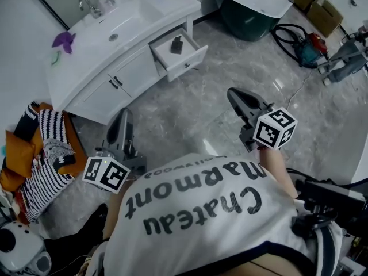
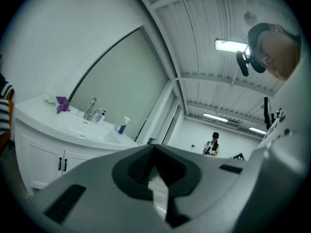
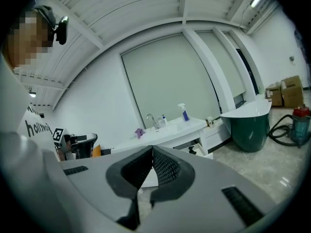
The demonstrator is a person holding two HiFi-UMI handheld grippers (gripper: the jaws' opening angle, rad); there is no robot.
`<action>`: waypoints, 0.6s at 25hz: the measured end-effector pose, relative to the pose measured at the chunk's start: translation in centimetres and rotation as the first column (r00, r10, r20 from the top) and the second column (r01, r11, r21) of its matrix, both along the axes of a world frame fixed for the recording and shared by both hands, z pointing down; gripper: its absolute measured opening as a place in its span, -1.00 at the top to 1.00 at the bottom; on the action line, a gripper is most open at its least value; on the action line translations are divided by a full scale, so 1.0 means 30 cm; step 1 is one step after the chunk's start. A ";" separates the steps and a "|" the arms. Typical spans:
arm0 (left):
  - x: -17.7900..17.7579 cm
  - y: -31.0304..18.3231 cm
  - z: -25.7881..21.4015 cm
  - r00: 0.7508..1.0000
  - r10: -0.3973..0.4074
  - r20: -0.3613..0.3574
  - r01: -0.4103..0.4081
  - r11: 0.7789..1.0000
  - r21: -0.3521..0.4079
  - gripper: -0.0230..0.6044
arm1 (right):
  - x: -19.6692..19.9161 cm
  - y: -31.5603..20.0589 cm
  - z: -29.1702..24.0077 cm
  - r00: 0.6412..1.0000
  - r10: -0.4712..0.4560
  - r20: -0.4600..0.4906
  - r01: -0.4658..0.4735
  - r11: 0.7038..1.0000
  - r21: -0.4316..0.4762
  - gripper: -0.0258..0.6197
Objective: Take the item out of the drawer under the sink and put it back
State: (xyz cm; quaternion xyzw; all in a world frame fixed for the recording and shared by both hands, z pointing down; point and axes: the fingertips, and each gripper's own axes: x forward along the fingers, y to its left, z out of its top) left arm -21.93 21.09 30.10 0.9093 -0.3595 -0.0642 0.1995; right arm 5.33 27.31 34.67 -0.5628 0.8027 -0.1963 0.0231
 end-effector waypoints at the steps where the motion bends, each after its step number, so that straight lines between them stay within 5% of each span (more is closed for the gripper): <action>1: 0.001 -0.020 0.002 1.000 0.003 -0.002 -0.003 1.000 -0.002 0.90 | 0.003 -0.015 0.001 1.000 0.006 0.001 -0.006 1.000 -0.002 0.89; 15: 0.051 -0.210 0.055 0.999 0.035 -0.036 -0.038 0.997 -0.064 0.90 | 0.020 -0.155 0.034 0.999 0.039 0.033 -0.037 0.997 -0.064 0.89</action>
